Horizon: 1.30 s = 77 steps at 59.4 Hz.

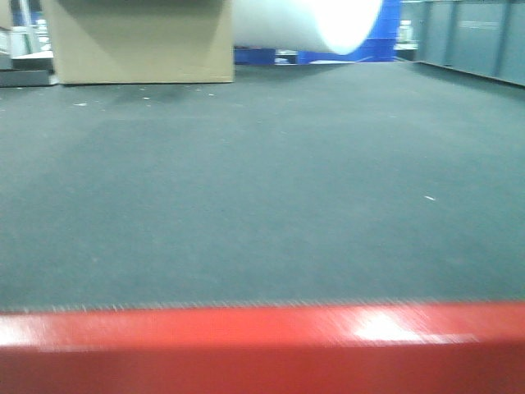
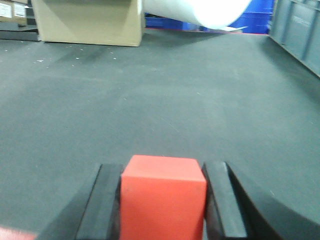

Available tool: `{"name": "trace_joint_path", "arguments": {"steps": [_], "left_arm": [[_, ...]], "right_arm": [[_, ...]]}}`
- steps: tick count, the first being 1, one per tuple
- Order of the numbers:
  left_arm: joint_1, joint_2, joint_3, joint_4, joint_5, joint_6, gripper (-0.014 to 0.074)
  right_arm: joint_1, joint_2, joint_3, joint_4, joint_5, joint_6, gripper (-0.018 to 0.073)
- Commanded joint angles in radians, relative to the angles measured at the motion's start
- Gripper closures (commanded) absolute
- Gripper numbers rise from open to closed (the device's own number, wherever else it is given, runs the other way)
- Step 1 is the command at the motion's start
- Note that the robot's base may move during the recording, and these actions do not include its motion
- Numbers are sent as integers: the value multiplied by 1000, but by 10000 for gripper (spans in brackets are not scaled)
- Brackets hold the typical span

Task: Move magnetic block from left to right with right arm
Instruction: 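Drive up to the second grey table holding the cube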

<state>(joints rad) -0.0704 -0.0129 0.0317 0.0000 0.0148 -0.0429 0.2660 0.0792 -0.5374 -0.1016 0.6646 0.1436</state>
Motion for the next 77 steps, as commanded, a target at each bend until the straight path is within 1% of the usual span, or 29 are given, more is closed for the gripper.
{"name": "trace_joint_path", "arguments": {"steps": [1, 71, 77], "left_arm": [[-7, -11, 9, 0, -89, -4, 713], [-7, -11, 9, 0, -89, -4, 713], [-7, -11, 9, 0, -89, -4, 712]], "right_arm": [[-1, 18, -24, -15, -90, -8, 355], [-1, 18, -24, -15, -90, -8, 355], [-1, 18, -24, -15, -107, -8, 355]]}}
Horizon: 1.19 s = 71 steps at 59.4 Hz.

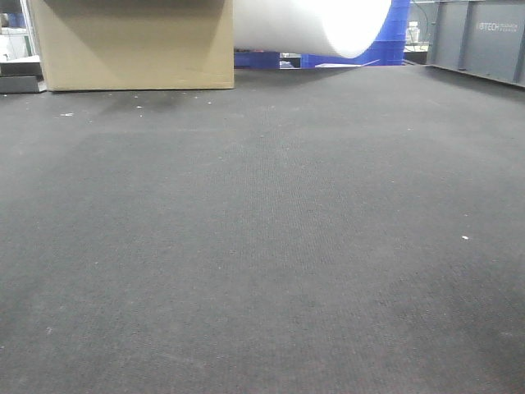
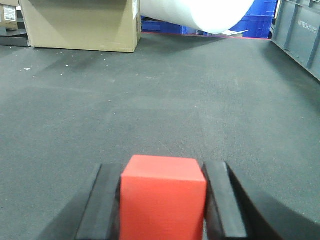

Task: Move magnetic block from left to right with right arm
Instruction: 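Drive up to the second grey table holding the cube, then lower the red cube onto the table with the right gripper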

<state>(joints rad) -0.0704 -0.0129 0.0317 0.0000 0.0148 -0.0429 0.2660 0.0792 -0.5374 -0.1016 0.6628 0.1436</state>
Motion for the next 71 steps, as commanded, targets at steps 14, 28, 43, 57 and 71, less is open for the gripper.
{"name": "trace_joint_path", "arguments": {"steps": [14, 28, 43, 57, 71], "left_arm": [[-7, -11, 9, 0, -89, -4, 713], [-7, -11, 9, 0, -89, -4, 713], [-7, -11, 9, 0, -89, -4, 713], [-7, -11, 9, 0, -89, -4, 713], [-7, -11, 9, 0, -89, -4, 713]], "right_arm": [[-1, 33, -30, -2, -154, -8, 355], [-1, 269, -140, 81, -154, -79, 355], [100, 667, -314, 265, -144, -289, 355], [252, 1037, -500, 268, -64, -296, 355], [307, 1349, -757, 268, 103, -215, 355]]}}
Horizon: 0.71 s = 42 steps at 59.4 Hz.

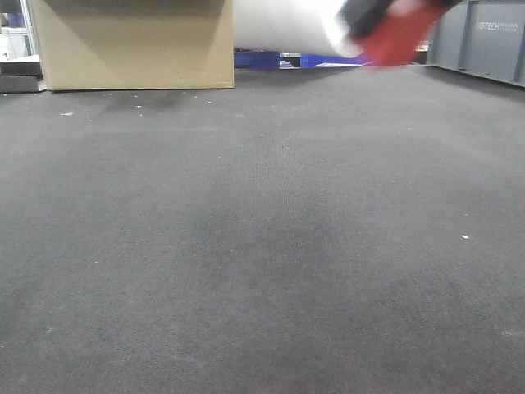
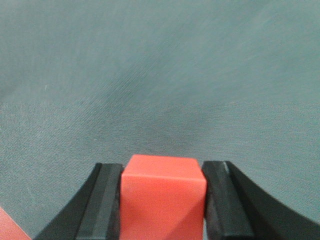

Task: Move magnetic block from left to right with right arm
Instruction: 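Lower the red cube onto the table with the right gripper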

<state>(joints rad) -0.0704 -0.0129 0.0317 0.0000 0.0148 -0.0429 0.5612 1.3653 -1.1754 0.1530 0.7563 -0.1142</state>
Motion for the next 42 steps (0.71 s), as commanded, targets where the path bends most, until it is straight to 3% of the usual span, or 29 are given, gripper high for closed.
{"name": "trace_joint_path", "arguments": {"steps": [1, 19, 32, 42], "left_arm": [[-7, -11, 9, 0, -89, -4, 712], [-7, -11, 9, 0, -89, -4, 713], [-7, -11, 9, 0, -89, -4, 713], [-7, -11, 9, 0, -89, -4, 713]], "right_arm": [[14, 80, -136, 13, 18, 55, 355], [15, 346, -363, -65, 61, 438, 355], [13, 448, -379, -179, 64, 534, 355], [12, 502, -379, -187, 69, 539, 355]]}}
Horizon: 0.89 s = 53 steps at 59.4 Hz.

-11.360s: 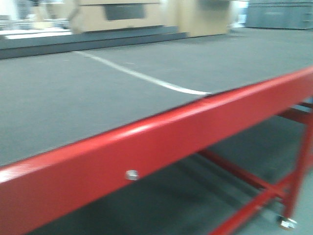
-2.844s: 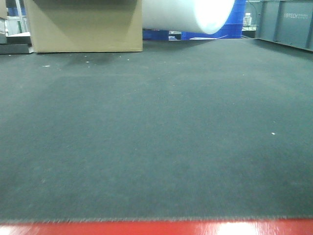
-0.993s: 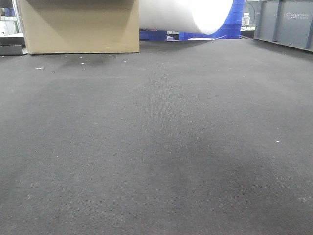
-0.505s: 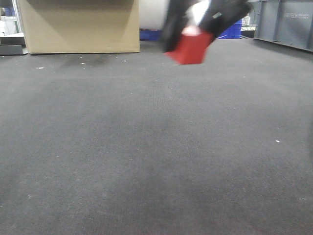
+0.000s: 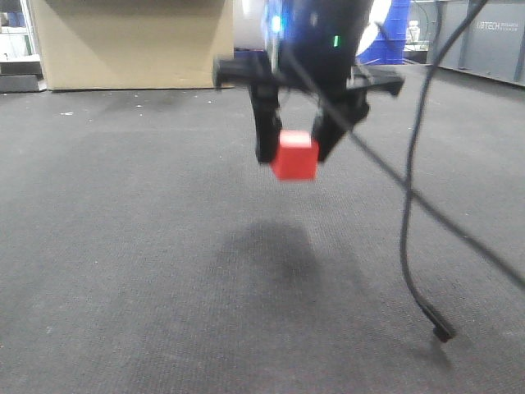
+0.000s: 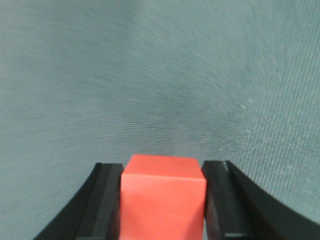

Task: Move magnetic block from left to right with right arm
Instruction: 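Lower the red cube onto the table with the right gripper, then open the right gripper and lift it away from the cube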

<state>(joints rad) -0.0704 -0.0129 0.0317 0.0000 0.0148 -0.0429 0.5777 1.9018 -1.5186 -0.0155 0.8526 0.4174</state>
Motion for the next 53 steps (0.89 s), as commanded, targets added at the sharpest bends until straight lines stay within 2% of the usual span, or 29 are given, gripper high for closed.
{"name": "trace_joint_path", "arguments": {"steps": [1, 16, 21, 27, 29, 34, 48, 53], "left_arm": [[-7, -11, 9, 0, -89, -4, 712], [-7, -11, 9, 0, -89, -4, 713], [-7, -11, 9, 0, -89, -4, 713], [-7, -11, 9, 0, -89, -4, 713], [-7, -11, 9, 0, -89, -4, 713], [-7, -11, 9, 0, -89, -4, 713], [-7, -11, 9, 0, -89, -4, 713], [-7, -11, 9, 0, -89, -4, 713]], "right_arm": [[-5, -30, -36, -19, -27, 7, 355], [-5, 11, -36, -20, -29, 7, 354], [-5, 13, -36, -21, -31, 7, 321], [-5, 12, -39, -22, -32, 7, 169], [-5, 12, -47, -22, -26, 7, 78], [-5, 10, -67, -22, -17, 7, -85], [-5, -54, -128, -23, 5, 7, -60], [-5, -104, -127, -27, 8, 6, -20]]}}
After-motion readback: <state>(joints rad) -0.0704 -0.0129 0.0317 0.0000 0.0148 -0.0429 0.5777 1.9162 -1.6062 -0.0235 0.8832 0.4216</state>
